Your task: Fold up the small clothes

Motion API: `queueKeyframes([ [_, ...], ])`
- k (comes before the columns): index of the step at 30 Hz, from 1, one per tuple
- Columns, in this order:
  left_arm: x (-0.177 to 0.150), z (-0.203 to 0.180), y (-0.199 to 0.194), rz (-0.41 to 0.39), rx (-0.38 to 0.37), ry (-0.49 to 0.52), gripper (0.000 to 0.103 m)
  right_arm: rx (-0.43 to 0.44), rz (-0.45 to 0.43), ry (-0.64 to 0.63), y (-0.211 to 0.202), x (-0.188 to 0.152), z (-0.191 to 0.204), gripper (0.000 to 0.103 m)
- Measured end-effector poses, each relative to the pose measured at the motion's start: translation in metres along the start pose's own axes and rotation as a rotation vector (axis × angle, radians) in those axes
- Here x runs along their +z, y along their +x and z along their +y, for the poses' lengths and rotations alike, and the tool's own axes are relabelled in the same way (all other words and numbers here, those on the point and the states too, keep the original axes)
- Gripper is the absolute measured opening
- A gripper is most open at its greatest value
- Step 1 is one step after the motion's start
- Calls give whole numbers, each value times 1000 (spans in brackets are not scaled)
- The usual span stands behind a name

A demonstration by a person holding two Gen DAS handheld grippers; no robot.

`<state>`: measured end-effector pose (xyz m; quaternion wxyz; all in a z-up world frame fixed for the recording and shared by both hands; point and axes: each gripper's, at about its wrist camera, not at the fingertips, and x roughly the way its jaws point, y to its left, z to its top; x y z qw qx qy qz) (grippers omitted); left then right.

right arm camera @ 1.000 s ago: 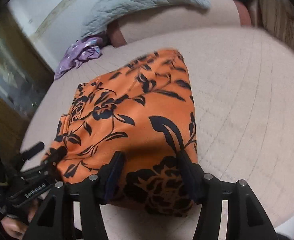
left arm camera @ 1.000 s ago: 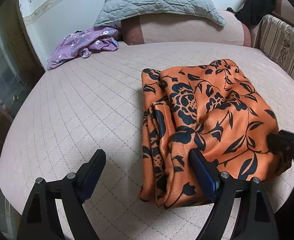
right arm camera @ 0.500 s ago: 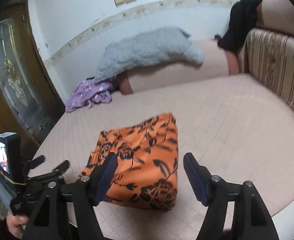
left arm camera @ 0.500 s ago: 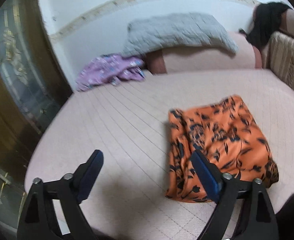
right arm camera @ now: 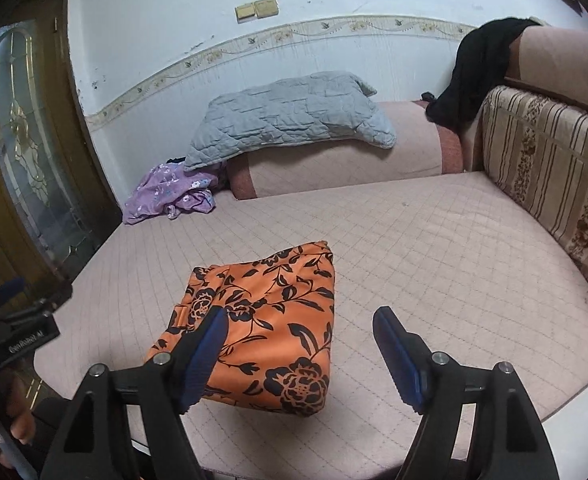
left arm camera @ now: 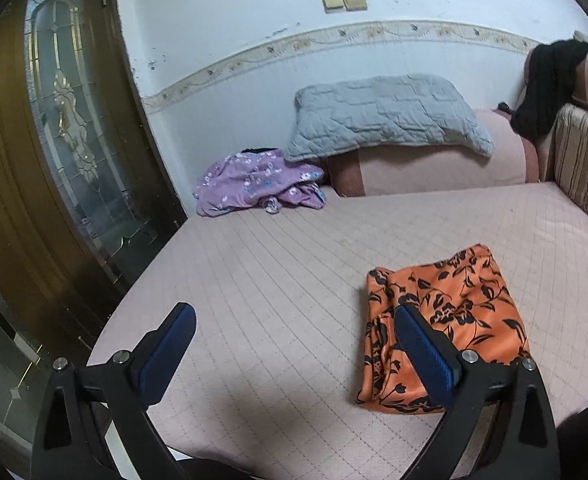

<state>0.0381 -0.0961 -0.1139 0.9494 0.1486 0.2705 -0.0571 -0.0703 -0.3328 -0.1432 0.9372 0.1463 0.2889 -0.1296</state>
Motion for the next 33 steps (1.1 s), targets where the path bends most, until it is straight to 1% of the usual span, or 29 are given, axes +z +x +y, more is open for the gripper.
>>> queueKeyframes([
  [8,10,17,-22,-40,21,-43,99,1,-61,-37,-30,8,9,78],
  [12,13,26,-32,-59,14,-66,99,15,-96,-59,-43,12,17,78],
  [16,14,32,-38,-75,9,-86,99,43,-99,-90,-49,11,30,78],
  [18,11,32,-31,-60,5,-89,100,43,-89,-111,-45,8,36,79],
  [20,7,28,-14,-1,-21,-89,101,6,-50,-134,-28,2,41,79],
  [22,1,23,19,96,-69,-91,101,-1,14,-107,-6,-4,35,79],
  [23,-3,19,46,175,-97,-92,101,9,50,-72,8,-6,27,79],
  [25,-10,9,86,284,-141,-92,101,13,114,18,37,-10,8,79],
  [26,-14,3,112,351,-165,-90,101,15,137,58,49,-12,-1,79],
  [27,-18,-3,127,388,-179,-87,101,22,165,107,66,-14,-12,79],
  [29,-24,-17,154,429,-203,-75,101,32,191,165,89,-16,-25,79],
  [31,-28,-32,170,430,-220,-59,101,39,203,197,113,-14,-34,79],
  [33,-27,-43,185,436,-254,-55,101,87,208,216,137,-9,-37,78],
])
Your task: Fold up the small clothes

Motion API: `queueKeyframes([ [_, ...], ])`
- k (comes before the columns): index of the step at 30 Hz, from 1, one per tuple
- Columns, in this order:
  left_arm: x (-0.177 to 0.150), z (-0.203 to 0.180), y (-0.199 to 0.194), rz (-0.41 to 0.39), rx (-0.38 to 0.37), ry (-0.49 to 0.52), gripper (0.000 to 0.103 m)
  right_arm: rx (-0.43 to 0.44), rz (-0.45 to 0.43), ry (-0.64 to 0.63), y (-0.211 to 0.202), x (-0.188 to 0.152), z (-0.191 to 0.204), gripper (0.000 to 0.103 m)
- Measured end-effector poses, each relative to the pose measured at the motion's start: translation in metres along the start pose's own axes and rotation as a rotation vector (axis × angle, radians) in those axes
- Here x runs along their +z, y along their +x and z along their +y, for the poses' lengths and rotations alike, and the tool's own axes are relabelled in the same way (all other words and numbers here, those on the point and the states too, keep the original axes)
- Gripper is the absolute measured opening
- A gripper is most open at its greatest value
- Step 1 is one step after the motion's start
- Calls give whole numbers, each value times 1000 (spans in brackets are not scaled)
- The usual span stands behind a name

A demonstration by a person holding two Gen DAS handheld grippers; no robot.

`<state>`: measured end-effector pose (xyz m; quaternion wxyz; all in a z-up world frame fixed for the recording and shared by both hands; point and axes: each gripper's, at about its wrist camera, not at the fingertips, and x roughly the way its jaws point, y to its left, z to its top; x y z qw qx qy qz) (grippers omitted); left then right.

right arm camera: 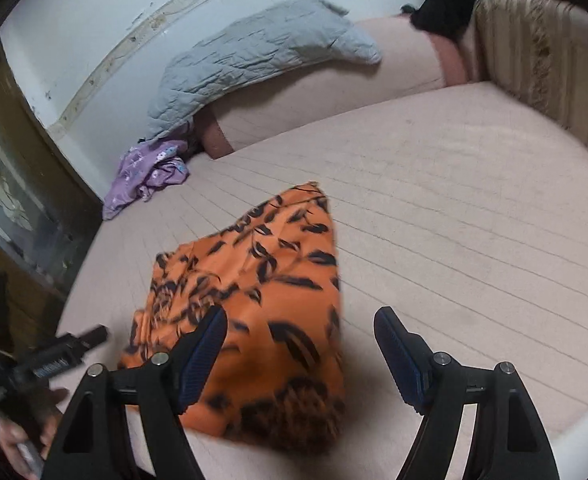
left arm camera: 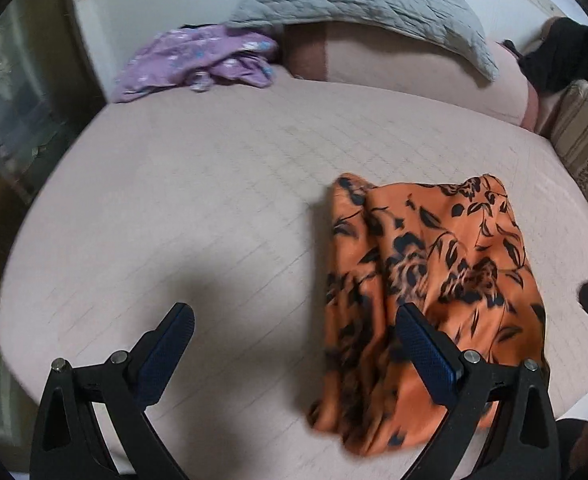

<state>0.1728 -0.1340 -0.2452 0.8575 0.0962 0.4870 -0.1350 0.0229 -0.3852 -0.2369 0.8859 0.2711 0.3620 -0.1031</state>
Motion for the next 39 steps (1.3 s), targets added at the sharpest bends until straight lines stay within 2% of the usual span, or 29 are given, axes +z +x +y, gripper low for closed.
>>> queueKeyframes([
  [4,7,-10,34,58,-77,-5,101,27,40,16,47,14,-1,69],
  [6,2,-16,55,117,-95,16,101,54,108,21,80,11,-4,65],
  [7,-1,-16,62,132,-117,6,101,46,162,23,97,6,-6,66],
  [8,-1,-12,64,138,-143,-24,101,11,165,13,103,2,-6,66],
  [11,1,-2,59,140,-187,-50,101,21,143,-13,94,5,0,67],
  [13,-1,5,51,132,-190,-57,101,49,124,22,86,7,-7,67],
  [16,-7,14,39,116,-244,-68,101,47,89,143,73,12,-32,74],
  [18,-11,15,35,103,-265,-52,101,58,100,229,73,12,-51,79],
  [19,-15,14,33,101,-273,-45,101,72,118,252,76,12,-55,79],
  [21,-16,12,38,123,-308,-36,101,178,187,343,91,9,-66,79],
  [23,-18,6,43,173,-376,-27,101,273,252,398,106,3,-66,79],
  [24,-19,2,44,196,-407,-21,101,290,290,417,117,-1,-65,78],
  [26,-22,-2,48,221,-437,-18,101,293,267,407,121,-6,-57,78],
  [27,-23,-3,49,224,-450,-24,97,289,261,384,121,-5,-53,76],
  [28,-24,-3,49,224,-470,-31,82,280,259,363,120,-5,-51,65],
  [29,-24,-5,49,229,-514,-38,74,259,253,320,118,-5,-45,57],
  [31,-25,-10,45,211,-516,-24,64,259,220,297,110,-3,-42,45],
  [34,-26,-19,35,171,-504,15,56,279,134,240,94,8,-31,41],
  [39,-27,-32,36,189,-570,25,52,256,10,206,77,26,-24,38],
])
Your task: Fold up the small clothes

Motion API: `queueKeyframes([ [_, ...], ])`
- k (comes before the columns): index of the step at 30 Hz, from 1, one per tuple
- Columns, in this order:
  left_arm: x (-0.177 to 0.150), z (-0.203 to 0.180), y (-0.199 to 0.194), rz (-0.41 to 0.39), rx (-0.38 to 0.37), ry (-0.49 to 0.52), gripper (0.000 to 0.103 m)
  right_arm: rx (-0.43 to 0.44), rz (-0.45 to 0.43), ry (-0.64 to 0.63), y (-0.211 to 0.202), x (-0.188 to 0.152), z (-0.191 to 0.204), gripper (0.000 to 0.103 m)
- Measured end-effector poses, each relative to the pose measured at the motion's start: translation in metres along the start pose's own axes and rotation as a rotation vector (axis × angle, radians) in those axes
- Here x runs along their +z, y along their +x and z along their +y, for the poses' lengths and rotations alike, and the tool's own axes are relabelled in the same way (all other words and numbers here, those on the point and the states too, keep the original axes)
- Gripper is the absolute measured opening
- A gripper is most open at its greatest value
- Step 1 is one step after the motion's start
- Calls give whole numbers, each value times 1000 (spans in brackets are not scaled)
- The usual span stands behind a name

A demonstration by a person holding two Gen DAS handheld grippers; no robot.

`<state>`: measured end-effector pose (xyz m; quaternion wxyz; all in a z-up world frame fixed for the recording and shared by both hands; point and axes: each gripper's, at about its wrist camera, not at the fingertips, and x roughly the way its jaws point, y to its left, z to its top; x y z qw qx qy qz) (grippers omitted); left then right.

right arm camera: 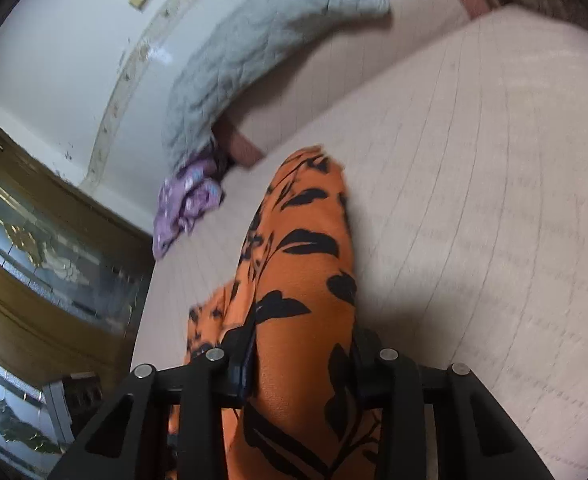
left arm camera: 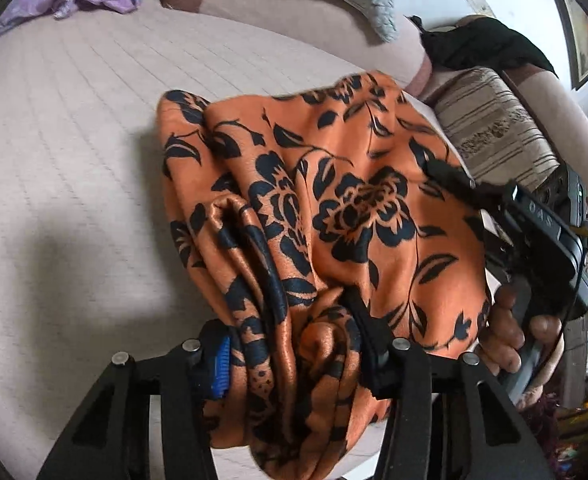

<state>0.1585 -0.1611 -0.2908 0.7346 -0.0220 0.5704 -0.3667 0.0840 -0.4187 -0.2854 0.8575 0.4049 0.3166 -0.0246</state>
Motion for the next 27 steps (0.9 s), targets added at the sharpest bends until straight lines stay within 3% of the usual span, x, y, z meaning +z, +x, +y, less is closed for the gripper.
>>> queueKeyframes([
  [2,0,-4,5,9,38,19,53,-21,-3,4,0,7,-3,38],
  [4,2,0,9,25,54,1,67,-58,70,45,15,9,-17,41],
  [6,5,4,10,29,70,-21,74,-189,164,124,35,2,-40,55],
  [7,4,4,9,26,79,-20,75,-184,166,166,37,0,-47,61],
  [9,0,1,0,3,108,-5,75,-147,153,185,31,3,-44,63],
  [11,-4,-14,-17,-66,192,38,75,-179,81,99,18,4,-27,63],
  [14,-14,-33,-55,-229,372,105,77,-228,-63,-73,-17,-5,6,63],
  [16,-23,-49,-82,-321,476,128,87,-220,-148,-170,-45,-17,30,63],
  [18,-26,-57,-106,-402,551,134,88,-227,-212,-245,-70,-29,53,63],
  [23,-34,-76,-157,-532,667,137,95,-252,-262,-389,-118,-54,99,66],
  [27,-50,-95,-194,-602,707,139,97,-273,-262,-475,-153,-75,123,66],
])
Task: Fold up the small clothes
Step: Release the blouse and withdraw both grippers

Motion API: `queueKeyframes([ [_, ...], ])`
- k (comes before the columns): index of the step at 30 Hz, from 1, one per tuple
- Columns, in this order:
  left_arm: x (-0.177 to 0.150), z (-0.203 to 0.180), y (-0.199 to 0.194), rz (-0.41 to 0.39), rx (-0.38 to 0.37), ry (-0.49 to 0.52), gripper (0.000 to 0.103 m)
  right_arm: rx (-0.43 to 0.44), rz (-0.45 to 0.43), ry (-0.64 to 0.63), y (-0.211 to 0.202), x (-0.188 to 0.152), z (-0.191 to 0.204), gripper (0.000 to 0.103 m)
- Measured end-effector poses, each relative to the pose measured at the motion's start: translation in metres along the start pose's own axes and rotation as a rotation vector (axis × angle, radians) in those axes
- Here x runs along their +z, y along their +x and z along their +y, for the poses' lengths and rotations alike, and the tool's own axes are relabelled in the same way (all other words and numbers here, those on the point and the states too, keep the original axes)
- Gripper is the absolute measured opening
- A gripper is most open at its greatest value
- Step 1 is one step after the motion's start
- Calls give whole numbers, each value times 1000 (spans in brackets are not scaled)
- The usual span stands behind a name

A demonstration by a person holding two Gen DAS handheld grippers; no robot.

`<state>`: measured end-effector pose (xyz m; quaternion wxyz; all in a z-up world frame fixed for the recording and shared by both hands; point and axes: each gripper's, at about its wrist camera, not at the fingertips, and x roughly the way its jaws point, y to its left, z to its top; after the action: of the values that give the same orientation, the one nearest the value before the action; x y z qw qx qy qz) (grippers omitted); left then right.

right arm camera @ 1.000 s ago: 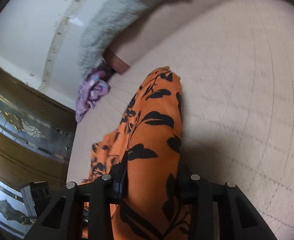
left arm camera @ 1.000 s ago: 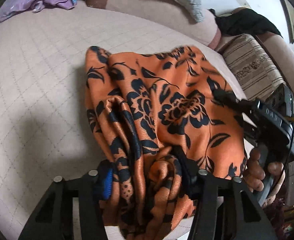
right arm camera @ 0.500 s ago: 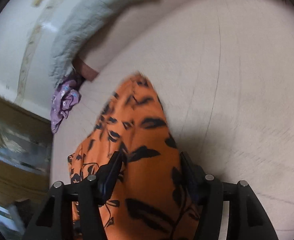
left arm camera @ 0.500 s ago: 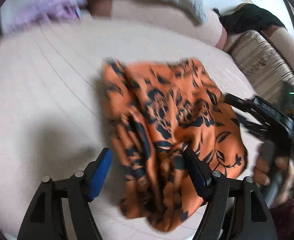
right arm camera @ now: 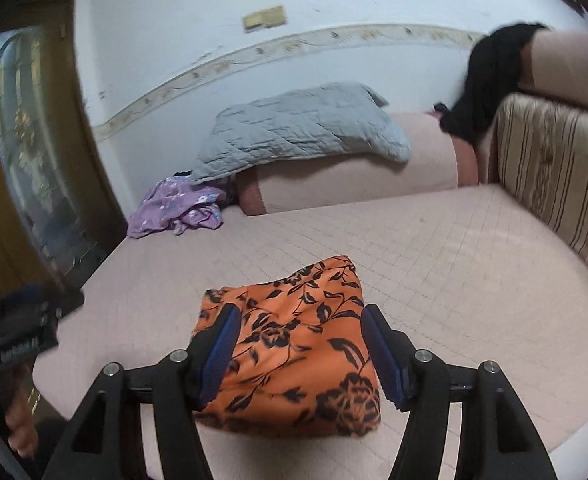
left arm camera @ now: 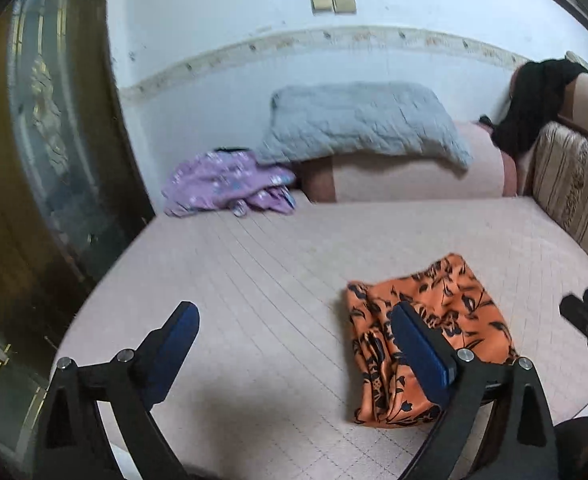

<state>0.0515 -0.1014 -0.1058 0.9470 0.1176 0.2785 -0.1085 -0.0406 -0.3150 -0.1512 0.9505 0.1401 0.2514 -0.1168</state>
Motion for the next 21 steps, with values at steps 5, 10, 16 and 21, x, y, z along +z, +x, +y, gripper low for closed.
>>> queueKeyframes([
  [5,6,3,-31,-60,40,8,97,15,-19,-41,-35,1,18,68],
  [10,9,13,-56,-99,45,-19,98,21,-35,-96,-54,0,34,68],
  [16,8,19,-74,-125,65,-8,98,32,-33,-118,-70,0,42,68],
  [21,7,24,-79,-122,59,-16,98,30,-51,-162,-85,3,53,68],
])
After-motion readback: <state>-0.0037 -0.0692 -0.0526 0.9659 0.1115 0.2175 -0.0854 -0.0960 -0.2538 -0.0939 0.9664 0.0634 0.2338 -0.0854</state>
